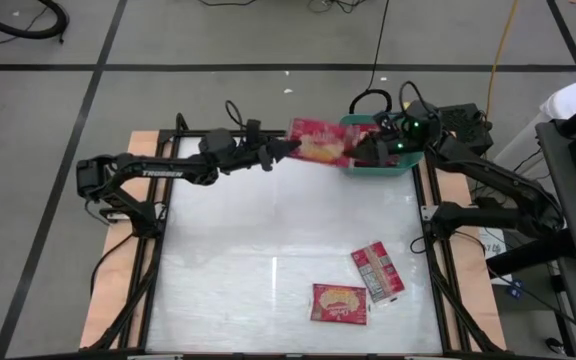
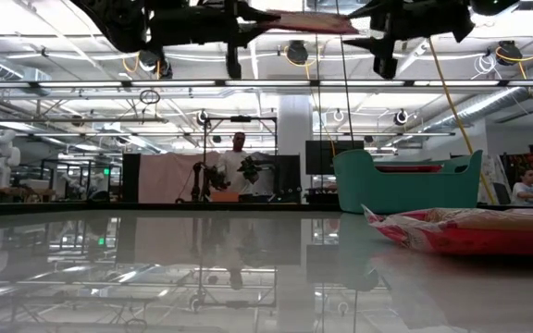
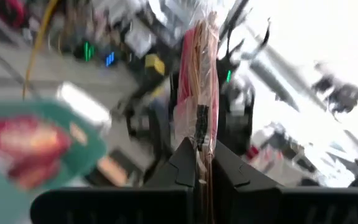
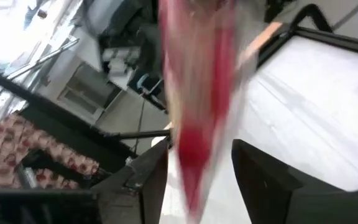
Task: Sort popcorn bags into baskets
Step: Put the red popcorn bag into the green bin
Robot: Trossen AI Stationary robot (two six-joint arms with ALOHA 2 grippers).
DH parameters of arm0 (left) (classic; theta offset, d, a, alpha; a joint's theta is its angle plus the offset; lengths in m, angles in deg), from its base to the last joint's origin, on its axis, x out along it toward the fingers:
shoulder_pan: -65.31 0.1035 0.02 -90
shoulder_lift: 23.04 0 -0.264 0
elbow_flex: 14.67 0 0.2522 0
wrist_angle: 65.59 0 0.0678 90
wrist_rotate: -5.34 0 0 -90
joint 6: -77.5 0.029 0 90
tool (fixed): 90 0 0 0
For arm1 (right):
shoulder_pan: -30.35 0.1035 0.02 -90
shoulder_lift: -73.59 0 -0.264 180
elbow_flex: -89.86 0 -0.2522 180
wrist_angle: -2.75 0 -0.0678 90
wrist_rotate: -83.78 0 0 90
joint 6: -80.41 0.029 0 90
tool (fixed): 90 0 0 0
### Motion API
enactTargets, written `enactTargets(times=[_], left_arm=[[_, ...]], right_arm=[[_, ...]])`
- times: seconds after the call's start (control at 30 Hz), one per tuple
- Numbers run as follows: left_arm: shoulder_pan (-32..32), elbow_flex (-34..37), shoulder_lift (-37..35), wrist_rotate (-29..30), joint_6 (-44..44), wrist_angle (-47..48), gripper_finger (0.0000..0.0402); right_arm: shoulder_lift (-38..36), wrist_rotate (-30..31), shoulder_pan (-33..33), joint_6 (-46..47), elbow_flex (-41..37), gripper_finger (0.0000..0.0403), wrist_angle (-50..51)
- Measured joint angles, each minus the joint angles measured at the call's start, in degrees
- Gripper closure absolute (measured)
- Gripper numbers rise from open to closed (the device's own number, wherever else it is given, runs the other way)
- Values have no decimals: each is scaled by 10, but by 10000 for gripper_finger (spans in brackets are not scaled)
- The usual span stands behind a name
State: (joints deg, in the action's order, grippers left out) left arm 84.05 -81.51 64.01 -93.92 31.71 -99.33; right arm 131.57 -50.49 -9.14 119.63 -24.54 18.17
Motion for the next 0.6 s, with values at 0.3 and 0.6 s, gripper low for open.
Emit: enactTargets(times=[0.3,0.6], left_arm=[[-11,0,-1,96,-4,-42,387],[-64,0,-1,163,24,-42,378]], right_arm=[[-23,46,-3,-15,0,229,-1],[-18,70,-3,-25,0,229,-4]])
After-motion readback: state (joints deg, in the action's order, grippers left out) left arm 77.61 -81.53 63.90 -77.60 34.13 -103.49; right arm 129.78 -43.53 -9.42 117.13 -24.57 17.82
